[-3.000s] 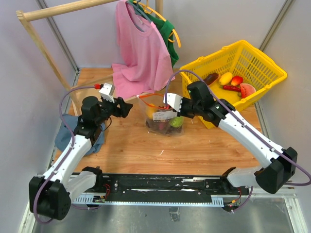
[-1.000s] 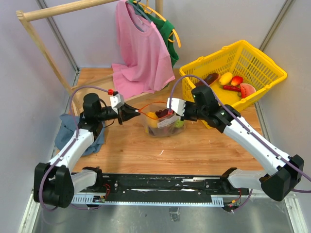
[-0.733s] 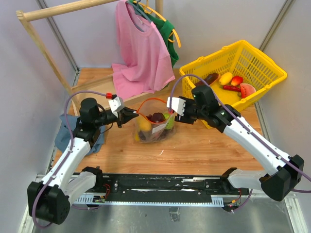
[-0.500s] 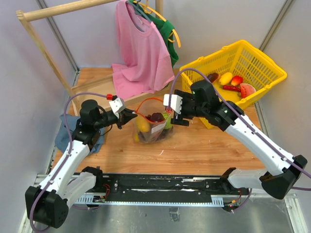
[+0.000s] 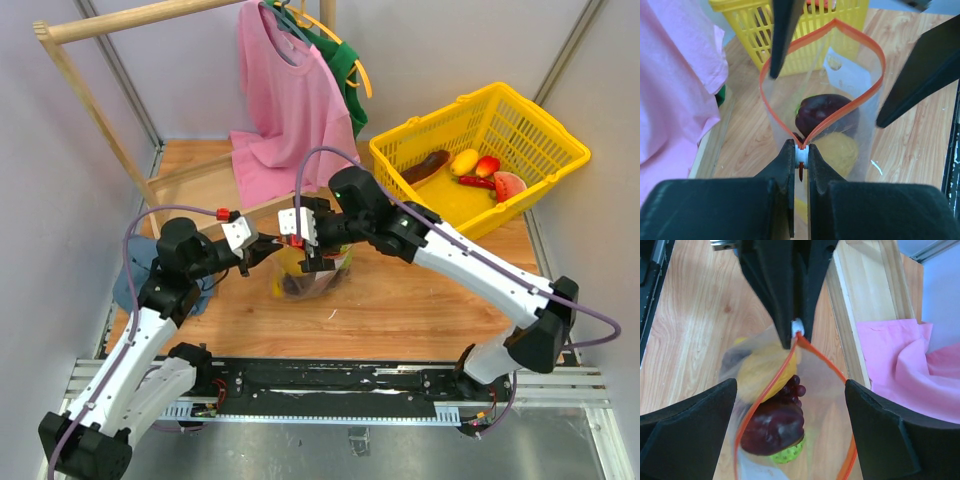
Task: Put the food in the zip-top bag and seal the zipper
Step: Zip the zipper food storage bag at the center of the board.
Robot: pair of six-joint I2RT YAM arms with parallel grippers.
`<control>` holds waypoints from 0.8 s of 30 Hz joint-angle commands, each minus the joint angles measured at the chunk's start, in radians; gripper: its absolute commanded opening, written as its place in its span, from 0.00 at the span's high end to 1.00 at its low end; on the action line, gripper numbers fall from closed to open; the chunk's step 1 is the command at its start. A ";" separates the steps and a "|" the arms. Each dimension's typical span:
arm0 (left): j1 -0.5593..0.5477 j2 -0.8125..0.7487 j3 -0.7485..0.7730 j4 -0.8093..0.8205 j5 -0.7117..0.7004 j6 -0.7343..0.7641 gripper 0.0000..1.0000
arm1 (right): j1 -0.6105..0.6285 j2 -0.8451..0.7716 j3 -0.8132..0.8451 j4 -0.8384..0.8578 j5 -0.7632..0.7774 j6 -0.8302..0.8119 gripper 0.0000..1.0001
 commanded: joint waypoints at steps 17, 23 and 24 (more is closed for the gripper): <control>-0.036 -0.118 -0.028 0.003 0.076 0.075 1.00 | -0.036 0.221 0.203 -0.156 -0.182 -0.114 0.43; -0.040 -0.120 -0.036 0.012 0.075 0.074 1.00 | -0.051 0.194 0.182 -0.208 -0.143 -0.107 0.74; -0.041 -0.121 -0.040 0.019 0.075 0.069 1.00 | -0.053 0.178 0.165 -0.201 -0.133 -0.103 0.80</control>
